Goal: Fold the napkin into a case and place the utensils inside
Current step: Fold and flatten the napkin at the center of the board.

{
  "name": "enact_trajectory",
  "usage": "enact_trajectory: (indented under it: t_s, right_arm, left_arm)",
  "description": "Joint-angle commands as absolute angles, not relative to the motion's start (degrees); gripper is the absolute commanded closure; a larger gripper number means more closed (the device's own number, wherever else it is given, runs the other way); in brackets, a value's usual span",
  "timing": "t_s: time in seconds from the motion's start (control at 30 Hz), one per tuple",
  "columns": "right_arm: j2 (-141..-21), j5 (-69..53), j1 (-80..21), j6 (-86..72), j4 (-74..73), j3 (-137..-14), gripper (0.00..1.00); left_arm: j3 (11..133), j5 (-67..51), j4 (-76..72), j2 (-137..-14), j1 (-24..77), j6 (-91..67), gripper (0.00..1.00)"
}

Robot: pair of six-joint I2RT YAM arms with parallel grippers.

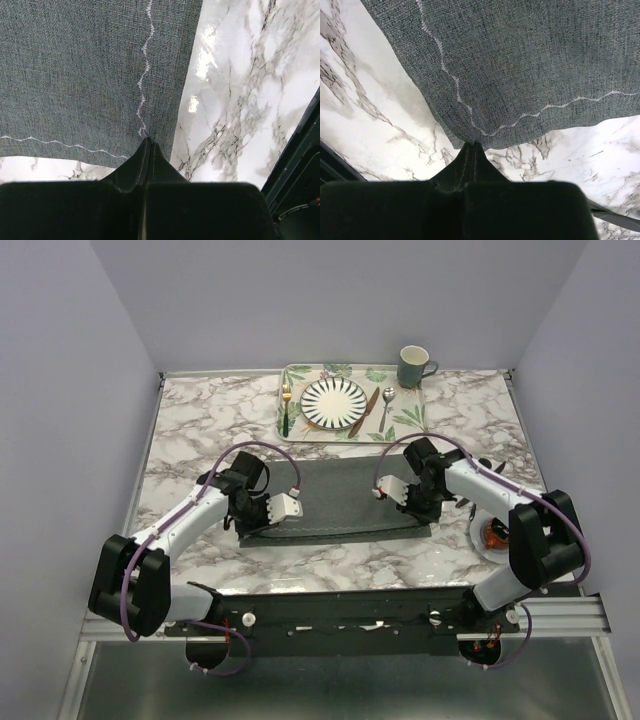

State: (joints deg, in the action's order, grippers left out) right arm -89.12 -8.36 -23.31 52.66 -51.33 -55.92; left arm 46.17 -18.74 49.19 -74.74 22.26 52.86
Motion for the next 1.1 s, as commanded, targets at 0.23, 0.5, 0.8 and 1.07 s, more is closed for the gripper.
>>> enact_trajectory:
  t_s: [0.23,0.5,0.8,1.07]
  right_arm:
    - [-88.7,-7.3,-22.8,54.3,-51.2,-53.5,0.99]
    - [-91.2,-6.9,-22.8,54.1,-49.5,-53.3,0.99]
    - [-91.8,-6.4,-22.8,54.5,-49.2,-53.7,0.99]
    - [-89.7,-6.5,-21.4,55.8,-52.2,-55.7,0.99]
  left_arm:
    - [45.5,-21.3,51.1,-74.4,23.4,52.1,1.00]
    - [43.7,-20.8,48.5,-77.0,25.0,50.1,1.00]
    - [42.0,-19.0,46.4,-79.4,25.9,49.7,1.00]
    - [43.4,-18.6,48.5,-77.5,25.9,50.1,1.00]
